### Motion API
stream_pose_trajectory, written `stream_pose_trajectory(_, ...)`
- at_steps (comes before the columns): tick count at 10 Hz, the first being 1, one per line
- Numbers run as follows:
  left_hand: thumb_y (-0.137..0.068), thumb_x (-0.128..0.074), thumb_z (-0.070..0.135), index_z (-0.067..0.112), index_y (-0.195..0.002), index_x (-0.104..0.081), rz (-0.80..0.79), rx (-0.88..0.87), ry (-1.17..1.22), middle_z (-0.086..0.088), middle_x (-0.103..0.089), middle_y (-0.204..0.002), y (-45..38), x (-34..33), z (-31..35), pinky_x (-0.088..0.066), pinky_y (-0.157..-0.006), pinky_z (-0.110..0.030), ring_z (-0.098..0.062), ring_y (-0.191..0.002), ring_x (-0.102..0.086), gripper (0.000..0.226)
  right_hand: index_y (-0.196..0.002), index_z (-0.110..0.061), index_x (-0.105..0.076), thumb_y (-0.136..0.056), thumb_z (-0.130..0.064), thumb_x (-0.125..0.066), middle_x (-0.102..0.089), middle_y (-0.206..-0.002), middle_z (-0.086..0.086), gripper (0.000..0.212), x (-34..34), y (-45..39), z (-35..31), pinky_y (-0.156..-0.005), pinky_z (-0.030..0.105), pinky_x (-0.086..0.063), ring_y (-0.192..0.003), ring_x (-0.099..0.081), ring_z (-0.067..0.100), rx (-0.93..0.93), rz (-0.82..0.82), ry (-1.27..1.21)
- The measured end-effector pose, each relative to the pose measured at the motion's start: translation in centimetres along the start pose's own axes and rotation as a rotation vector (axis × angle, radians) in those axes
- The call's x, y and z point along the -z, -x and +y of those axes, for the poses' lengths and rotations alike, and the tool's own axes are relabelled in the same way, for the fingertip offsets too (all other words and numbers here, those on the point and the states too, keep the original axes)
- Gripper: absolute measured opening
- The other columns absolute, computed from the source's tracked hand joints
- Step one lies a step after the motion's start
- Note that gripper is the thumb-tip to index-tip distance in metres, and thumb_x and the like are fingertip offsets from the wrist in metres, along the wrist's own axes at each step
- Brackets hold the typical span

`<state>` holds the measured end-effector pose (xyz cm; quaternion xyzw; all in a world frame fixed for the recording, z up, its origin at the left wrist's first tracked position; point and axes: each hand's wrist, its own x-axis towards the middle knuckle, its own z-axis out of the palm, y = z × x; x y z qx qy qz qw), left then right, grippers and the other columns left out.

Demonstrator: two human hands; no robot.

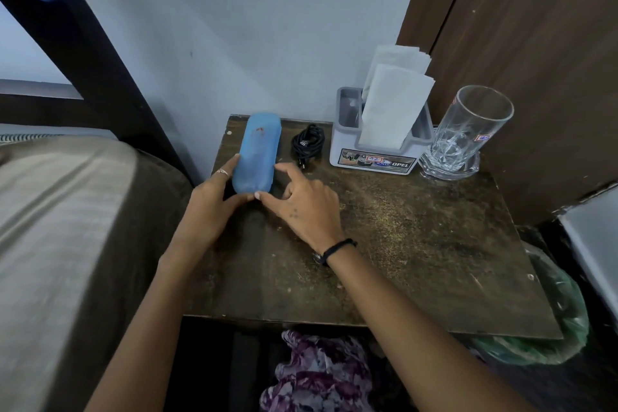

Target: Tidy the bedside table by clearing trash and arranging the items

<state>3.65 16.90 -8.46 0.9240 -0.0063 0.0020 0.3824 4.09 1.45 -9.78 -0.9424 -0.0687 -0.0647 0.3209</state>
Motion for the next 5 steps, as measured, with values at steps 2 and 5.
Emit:
stream_pose_trajectory(2,-0.083,-0.065,0.020,0.017,-0.144,-0.026,-0.029,0.010,-0.058,-0.013,-0.042,-0.143,-1.2,0.0,-0.3,-0.034,-0.104,-0.035,-0.027,-0.128,-0.043,0.073,-0.126,-0.030,-0.047,-0.079,-0.064,-0.053,-0.069,-0.072,0.002,0.058,-0.9,-0.3,0.6,-0.066,0.034,-0.050,-0.070,-0.065,0.023,0.015,0.075,0.036)
stream_pose_trajectory(5,-0.086,-0.061,0.019,0.013,-0.146,-0.014,0.038,0.034,-0.048,-0.008,-0.022,-0.153,1.4,-1.0,1.1,-0.023,-0.111,-0.034,-0.023,-0.140,-0.023,0.077,-0.140,-0.028,-0.035,-0.080,-0.050,-0.064,-0.071,-0.086,0.001,0.070,0.5,0.8,0.1,-0.071,0.033,-0.050,-0.083,-0.066,0.021,-0.013,-0.122,-0.105)
